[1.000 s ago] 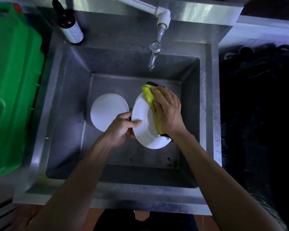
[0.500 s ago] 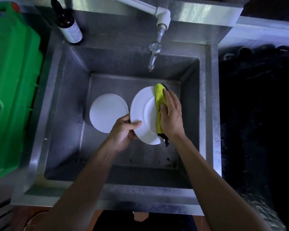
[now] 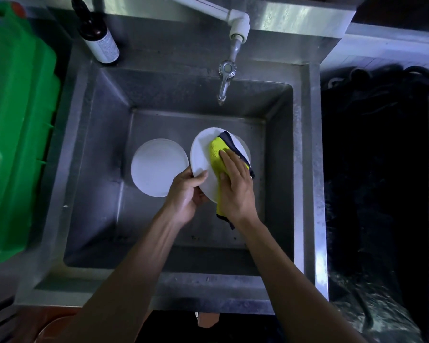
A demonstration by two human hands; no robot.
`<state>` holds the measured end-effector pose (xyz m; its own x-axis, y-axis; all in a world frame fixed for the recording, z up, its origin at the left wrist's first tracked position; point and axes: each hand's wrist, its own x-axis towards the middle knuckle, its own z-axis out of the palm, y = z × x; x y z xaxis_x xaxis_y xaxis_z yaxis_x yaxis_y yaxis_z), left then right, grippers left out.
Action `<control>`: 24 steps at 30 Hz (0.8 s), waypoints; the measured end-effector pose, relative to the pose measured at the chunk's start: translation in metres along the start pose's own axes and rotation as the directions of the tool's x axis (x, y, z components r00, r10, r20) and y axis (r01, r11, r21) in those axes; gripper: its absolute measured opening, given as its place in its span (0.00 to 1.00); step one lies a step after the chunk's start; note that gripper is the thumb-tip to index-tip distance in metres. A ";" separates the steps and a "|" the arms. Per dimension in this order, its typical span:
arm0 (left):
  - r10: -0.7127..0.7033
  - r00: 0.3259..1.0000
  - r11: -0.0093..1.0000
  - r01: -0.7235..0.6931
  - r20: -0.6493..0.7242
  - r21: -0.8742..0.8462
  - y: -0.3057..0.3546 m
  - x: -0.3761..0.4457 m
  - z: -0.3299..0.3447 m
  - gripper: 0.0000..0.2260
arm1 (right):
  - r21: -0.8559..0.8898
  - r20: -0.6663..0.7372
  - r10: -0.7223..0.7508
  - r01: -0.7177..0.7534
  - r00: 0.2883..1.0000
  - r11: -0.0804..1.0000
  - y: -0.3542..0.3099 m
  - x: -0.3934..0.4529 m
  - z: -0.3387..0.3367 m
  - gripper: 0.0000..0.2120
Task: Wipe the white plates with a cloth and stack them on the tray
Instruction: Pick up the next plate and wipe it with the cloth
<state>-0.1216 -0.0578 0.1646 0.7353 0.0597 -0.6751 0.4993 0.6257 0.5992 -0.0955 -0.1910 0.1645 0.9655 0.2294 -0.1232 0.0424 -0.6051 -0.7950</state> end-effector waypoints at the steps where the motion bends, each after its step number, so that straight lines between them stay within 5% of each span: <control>1: -0.001 1.000 1.000 0.001 -0.004 -0.024 -0.001 0.000 0.000 0.11 | 0.000 -0.011 -0.014 0.014 1.000 1.000 -0.003 -0.004 0.002 0.22; 9: -0.010 0.998 0.971 -0.004 -0.057 -0.238 -0.006 0.000 0.005 0.14 | -0.076 -0.052 -0.066 0.062 0.996 0.995 -0.009 -0.024 0.006 0.20; 24: 0.009 0.997 0.923 -0.038 -0.077 -0.382 -0.003 -0.006 -0.017 0.14 | -0.135 -0.043 -0.073 0.066 0.996 0.989 0.015 -0.044 0.000 0.23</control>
<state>-0.1352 -0.0473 0.1597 0.7024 0.1253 -0.7006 0.2577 0.8728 0.4144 -0.1378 -0.2101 0.1580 0.9700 0.2400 -0.0397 0.1404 -0.6856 -0.7143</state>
